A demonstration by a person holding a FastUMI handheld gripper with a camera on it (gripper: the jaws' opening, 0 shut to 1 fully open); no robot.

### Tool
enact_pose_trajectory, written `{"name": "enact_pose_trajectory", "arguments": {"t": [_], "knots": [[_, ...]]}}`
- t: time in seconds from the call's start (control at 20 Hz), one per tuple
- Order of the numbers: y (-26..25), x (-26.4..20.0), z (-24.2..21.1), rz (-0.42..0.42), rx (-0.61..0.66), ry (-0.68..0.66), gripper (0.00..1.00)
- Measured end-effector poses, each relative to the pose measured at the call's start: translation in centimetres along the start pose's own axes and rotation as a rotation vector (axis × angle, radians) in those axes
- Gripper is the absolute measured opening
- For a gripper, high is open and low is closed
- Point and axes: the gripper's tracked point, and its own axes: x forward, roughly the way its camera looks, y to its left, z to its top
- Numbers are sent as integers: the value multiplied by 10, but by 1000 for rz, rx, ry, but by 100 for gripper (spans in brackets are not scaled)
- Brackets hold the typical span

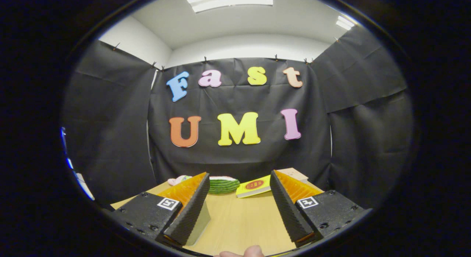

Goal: Open the storage box then place both shoes into the box .Put the left shoe in first, then the right shoe, with the right side of both shoes facing outward in a uniform manner.

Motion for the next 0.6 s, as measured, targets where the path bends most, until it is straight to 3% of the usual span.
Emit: {"name": "enact_pose_trajectory", "arguments": {"t": [0.6], "knots": [[4, 12, -14, 13, 15, 26, 100]]}}
